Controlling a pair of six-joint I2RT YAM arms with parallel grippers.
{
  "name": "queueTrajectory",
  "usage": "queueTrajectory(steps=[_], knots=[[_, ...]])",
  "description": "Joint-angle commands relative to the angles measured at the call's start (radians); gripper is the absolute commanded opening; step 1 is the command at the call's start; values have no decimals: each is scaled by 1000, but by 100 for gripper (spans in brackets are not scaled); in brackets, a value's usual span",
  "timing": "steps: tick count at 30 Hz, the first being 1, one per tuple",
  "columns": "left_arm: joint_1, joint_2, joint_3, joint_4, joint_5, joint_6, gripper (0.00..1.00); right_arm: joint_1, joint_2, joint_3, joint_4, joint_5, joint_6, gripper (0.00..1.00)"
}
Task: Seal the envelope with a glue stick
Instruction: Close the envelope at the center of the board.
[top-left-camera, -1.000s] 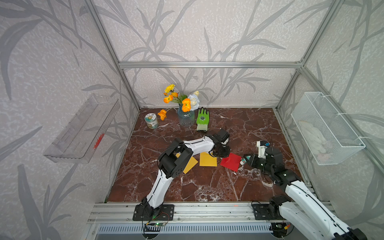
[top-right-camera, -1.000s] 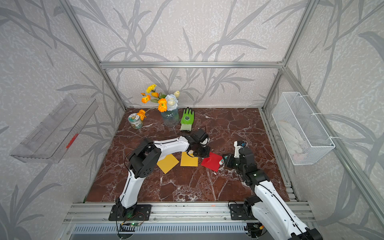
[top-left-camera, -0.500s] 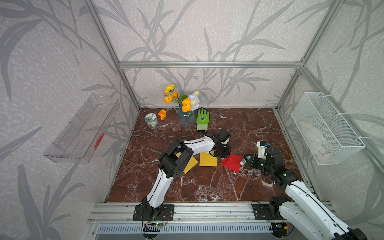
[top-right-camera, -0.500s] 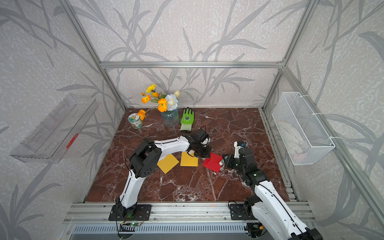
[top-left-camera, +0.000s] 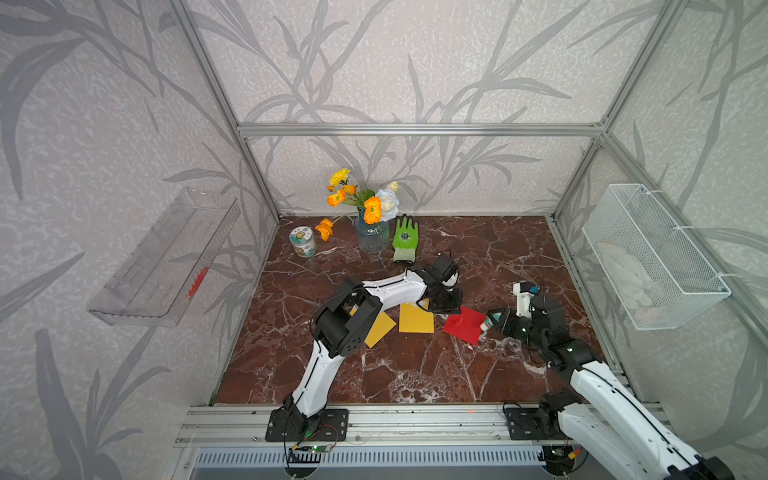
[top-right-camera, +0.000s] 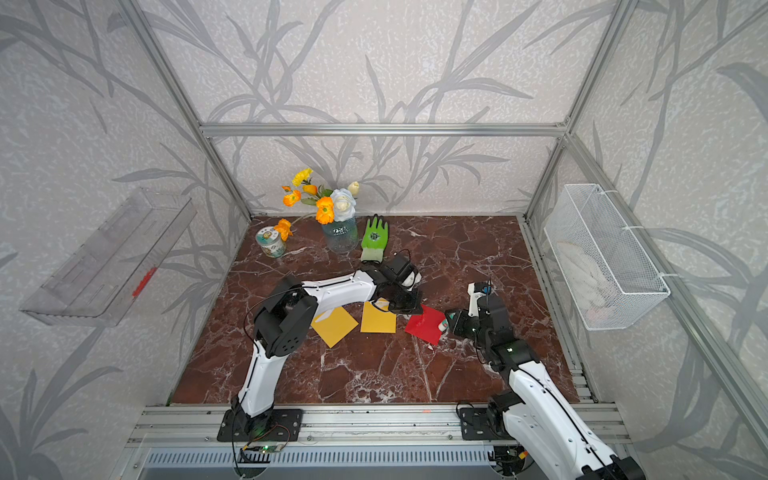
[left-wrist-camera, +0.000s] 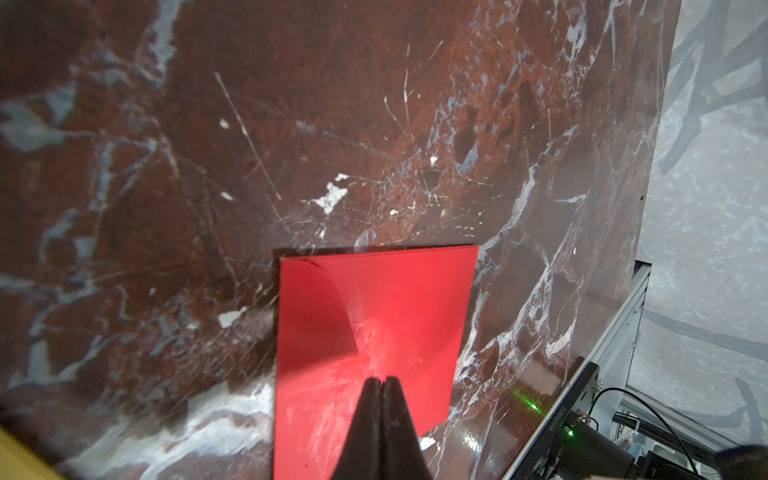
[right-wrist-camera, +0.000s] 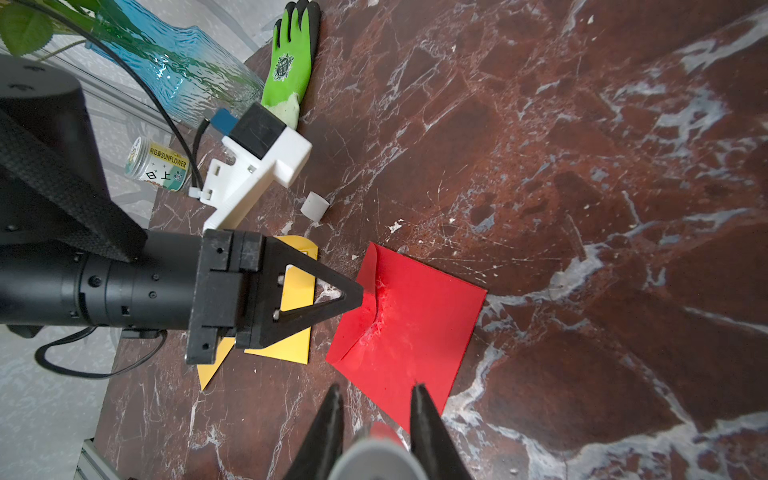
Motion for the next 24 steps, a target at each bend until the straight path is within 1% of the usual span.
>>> queueTrajectory(steps=[1,9,13,15,19,24], knots=[[0,-19,-24,11,4,-7,0,4,1,1,5,0,-5,0],[-5,29,-31,5,-25,5,0,3,-5,0,-1,2,-6,0],[-29,69,-8,-89,-119,66,0,3,-6,-6,1,4,-3,0],[-32,81,-26,-91,-127,68,0,4,-6,-8,0,3,-3,0],[-35,75,-60,-83,-146,63,0,4,-9,-8,-2,5,-4,0],[-34,39,-45,-88,-151,63,0,4,-6,-5,0,-4,-2,0]])
